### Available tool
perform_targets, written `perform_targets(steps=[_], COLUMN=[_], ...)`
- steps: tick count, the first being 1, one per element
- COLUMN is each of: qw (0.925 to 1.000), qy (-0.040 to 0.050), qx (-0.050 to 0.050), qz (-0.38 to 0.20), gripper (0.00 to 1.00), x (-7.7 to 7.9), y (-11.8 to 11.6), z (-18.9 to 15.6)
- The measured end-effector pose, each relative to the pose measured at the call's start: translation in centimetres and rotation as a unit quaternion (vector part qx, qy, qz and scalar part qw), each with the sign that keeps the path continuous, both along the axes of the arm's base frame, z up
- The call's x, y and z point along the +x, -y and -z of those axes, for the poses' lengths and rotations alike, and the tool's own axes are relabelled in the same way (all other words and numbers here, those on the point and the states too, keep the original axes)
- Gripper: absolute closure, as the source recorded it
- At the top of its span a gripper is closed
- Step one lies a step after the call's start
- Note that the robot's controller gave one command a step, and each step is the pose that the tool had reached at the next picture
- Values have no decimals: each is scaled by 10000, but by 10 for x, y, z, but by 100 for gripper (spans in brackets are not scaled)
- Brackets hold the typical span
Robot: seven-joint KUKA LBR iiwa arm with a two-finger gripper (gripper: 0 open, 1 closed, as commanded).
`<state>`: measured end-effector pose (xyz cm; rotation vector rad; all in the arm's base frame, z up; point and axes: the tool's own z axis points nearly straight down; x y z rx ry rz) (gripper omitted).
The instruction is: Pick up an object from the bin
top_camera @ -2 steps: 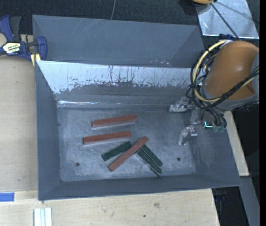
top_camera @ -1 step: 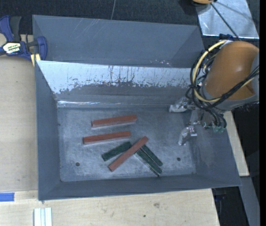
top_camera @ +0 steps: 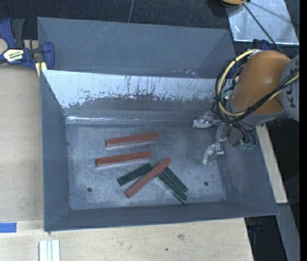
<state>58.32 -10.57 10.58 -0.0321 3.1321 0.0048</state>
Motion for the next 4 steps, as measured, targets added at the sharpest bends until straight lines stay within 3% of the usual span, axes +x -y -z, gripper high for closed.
perform_targets(steps=[1, 2, 3, 4], qw=[9990, 9997, 9997, 9997], qy=[-38, -33, -47, -48], qx=[-44, -15, -17, -17], qz=[-453, 256, 252, 253], gripper=[0, 100, 0, 0], x=[-26, -48, -49, -49], y=[-10, -112, -112, -112], z=[10, 23, 25, 25])
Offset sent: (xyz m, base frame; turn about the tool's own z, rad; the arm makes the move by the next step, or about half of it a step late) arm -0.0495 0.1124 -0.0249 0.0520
